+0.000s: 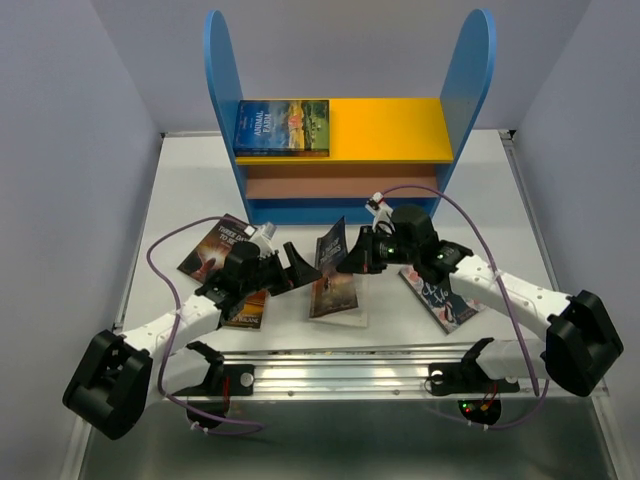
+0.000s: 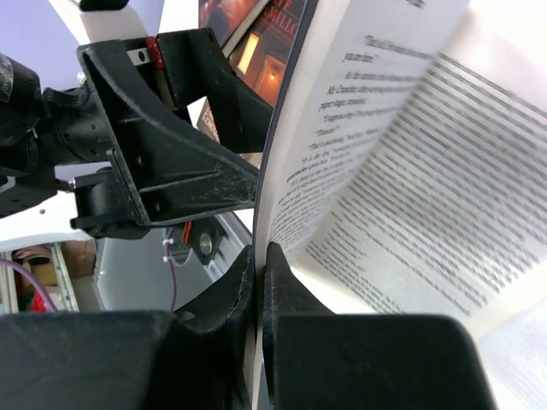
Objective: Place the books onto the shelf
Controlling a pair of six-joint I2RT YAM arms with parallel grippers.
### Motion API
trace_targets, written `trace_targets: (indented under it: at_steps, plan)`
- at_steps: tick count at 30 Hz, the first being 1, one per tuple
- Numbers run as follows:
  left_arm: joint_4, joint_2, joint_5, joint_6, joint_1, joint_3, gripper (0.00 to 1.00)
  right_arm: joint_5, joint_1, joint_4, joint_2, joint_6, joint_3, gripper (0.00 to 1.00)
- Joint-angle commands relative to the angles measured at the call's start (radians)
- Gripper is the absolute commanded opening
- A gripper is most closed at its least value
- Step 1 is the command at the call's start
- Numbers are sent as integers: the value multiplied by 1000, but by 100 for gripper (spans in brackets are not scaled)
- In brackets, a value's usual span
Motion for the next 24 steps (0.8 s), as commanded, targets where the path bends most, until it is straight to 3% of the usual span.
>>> trace_targets:
  at_steps: [1, 8, 11, 15, 18, 24]
  plan:
    - [157, 10, 112, 34, -6, -35, 99, -60, -6, 21, -56, -17, 103, 1]
    - [327, 36, 237, 14, -7, -72, 99, -42, -15, -90, -103, -32, 157, 1]
    - [393, 45, 278, -7, -7, -101, 90, -8, -15, -116, -142, -34, 152, 1]
    - [640, 67, 361, -88, -7, -182, 79, 12, -15, -115, -183, -21, 141, 1]
    - [659, 103, 386, -89, -7, -181, 68, 15, -15, -113, -188, -14, 138, 1]
    - [686, 192, 436, -66, -10, -156, 68, 9, -15, -115, -189, -17, 141, 1]
